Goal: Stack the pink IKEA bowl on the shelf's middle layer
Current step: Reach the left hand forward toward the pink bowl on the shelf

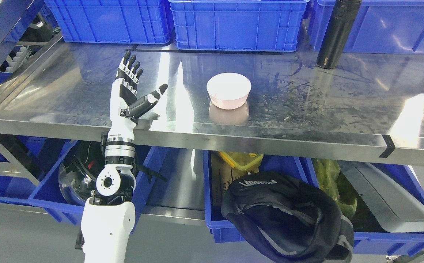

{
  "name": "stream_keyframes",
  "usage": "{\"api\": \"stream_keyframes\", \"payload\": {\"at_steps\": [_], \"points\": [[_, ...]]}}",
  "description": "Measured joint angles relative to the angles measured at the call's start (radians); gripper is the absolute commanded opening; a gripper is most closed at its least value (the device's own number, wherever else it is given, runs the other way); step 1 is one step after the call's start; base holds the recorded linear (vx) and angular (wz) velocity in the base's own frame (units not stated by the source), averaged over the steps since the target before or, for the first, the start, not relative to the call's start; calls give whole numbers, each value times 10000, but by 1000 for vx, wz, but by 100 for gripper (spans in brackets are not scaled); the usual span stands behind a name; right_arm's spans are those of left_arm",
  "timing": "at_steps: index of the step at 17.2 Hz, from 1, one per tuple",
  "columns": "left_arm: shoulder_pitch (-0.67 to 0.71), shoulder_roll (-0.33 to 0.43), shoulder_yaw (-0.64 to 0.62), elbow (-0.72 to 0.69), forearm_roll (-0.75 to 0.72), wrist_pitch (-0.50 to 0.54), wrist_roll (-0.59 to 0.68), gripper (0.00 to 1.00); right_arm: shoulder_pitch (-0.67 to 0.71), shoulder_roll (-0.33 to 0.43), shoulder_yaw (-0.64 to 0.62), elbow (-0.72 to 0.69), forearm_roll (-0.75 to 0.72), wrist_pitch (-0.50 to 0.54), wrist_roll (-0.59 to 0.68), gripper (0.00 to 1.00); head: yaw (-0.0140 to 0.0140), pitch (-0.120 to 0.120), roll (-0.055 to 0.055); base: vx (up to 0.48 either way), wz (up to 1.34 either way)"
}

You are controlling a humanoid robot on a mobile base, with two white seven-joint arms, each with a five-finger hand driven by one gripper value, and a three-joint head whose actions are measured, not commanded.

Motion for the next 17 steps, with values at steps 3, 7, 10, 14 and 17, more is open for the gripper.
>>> {"api": "stream_keyframes", "payload": {"at_steps": [3,7,10,14,17], "points": [[55,0,-44,3,-1,-143,-68,100,0,0,0,0,0,0,0,100,0,0,0,0,0],[83,4,-90,7,-3,-185,-669,100,0,0,0,0,0,0,0,100,0,0,0,0,0],[-268,368,-10,25,-8,-232,-1546,100,0,0,-1,0,0,0,0,100,0,0,0,0,0],[-1036,1386,93,12,-24,-81,-3029,99,0,0,-4,0,0,0,0,100,0,0,0,0,0],[-1412,1982,-47,-3,-416,-23,-3514,99,1,0,-4,0,0,0,0,100,0,0,0,0,0]]}}
